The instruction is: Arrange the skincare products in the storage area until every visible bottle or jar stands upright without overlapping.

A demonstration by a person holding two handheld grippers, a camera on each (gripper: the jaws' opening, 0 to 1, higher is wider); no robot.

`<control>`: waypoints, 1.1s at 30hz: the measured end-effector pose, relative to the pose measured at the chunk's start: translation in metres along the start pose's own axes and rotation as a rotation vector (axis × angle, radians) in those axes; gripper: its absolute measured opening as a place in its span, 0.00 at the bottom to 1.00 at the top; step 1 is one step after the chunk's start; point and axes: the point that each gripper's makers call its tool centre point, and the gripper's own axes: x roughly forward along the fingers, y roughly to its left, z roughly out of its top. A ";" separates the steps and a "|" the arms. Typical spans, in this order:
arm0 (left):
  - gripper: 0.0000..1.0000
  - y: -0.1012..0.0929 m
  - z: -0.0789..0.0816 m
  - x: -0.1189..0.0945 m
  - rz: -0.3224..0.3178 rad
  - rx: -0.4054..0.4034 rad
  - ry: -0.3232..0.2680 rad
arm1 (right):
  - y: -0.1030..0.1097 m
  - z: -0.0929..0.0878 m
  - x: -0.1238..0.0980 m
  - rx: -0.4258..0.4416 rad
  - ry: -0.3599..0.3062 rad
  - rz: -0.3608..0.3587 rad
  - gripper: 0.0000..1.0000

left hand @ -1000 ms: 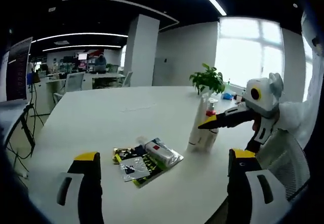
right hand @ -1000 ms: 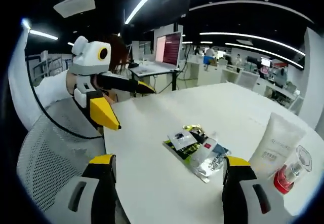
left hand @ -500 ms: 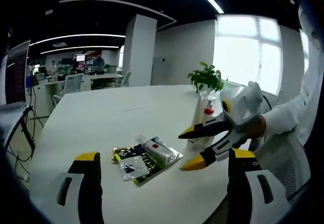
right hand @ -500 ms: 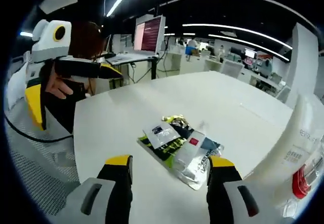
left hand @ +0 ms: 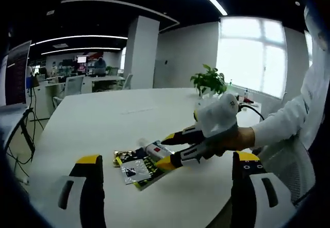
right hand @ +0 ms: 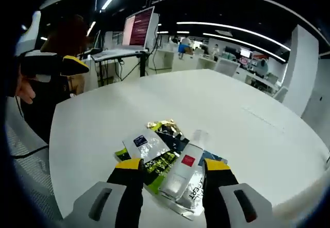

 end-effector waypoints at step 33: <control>0.92 0.003 -0.009 0.000 -0.013 -0.018 0.041 | 0.001 -0.014 -0.003 -0.076 0.062 0.064 0.14</control>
